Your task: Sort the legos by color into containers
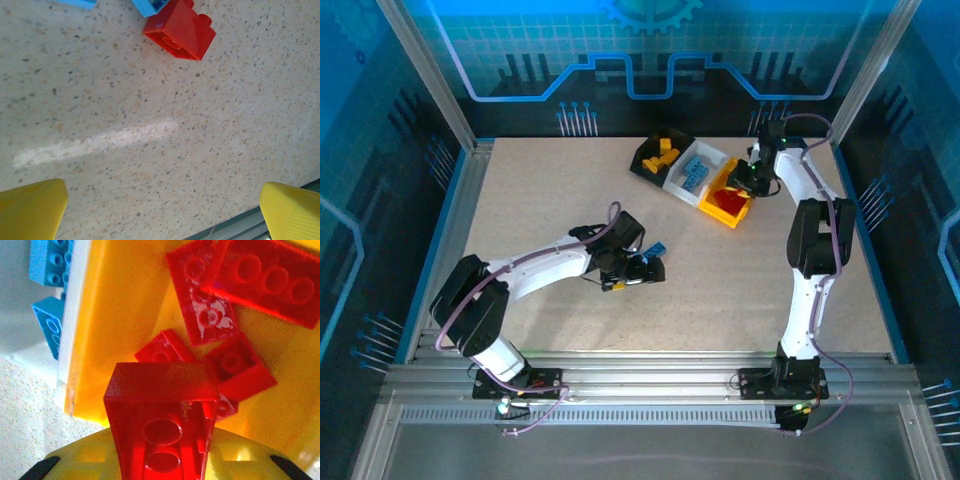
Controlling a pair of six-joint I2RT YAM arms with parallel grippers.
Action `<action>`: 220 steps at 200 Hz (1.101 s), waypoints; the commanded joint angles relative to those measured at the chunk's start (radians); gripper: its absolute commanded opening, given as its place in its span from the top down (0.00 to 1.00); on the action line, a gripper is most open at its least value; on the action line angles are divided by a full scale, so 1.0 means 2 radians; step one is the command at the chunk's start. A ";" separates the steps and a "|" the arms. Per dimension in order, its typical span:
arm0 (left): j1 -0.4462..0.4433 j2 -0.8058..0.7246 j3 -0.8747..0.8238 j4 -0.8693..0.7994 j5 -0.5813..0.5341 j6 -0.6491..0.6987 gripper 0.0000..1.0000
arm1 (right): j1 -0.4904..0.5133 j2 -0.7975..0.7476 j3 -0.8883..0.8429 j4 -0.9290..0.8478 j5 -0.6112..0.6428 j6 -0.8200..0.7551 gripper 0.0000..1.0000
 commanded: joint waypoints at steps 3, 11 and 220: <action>-0.003 -0.042 0.005 -0.039 -0.025 -0.001 0.01 | -0.003 0.029 0.044 -0.015 -0.020 0.014 0.71; -0.003 -0.050 0.000 -0.045 -0.029 -0.002 0.01 | -0.003 0.038 0.055 -0.017 -0.022 0.016 0.71; 0.009 -0.084 -0.018 -0.063 -0.060 0.012 0.01 | 0.010 0.098 0.136 -0.055 -0.015 0.027 0.49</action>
